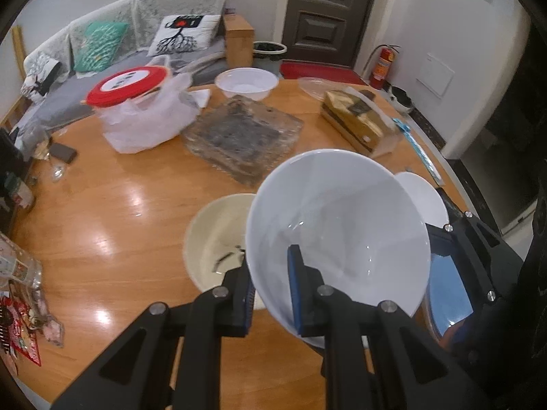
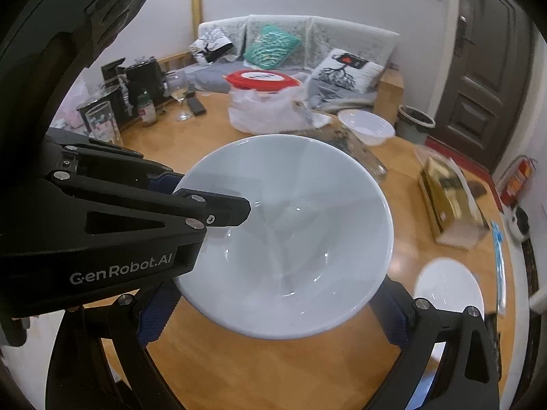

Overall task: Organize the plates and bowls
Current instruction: 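Lift the white bowl with the left tool and carry it toward the plate stack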

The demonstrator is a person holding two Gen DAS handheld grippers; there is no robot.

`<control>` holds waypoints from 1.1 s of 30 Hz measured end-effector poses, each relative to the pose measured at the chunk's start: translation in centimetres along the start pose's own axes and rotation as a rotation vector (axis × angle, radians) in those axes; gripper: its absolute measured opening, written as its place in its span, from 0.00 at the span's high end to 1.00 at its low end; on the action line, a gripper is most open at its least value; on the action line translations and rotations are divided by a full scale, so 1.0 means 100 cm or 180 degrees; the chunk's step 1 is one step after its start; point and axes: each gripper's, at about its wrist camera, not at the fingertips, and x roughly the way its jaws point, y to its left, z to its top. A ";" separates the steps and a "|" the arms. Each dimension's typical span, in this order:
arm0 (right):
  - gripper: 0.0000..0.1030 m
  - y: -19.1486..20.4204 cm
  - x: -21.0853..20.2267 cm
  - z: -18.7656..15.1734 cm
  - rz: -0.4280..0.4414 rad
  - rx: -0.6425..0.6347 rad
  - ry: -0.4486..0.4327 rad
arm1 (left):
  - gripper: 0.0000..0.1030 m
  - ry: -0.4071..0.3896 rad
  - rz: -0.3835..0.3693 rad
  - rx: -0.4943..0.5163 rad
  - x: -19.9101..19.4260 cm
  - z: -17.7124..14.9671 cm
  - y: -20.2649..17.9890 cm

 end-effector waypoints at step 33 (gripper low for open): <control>0.10 0.019 0.087 0.036 0.0190 -0.0143 0.0711 | 0.86 0.0380 0.0183 -0.0215 0.063 0.007 0.069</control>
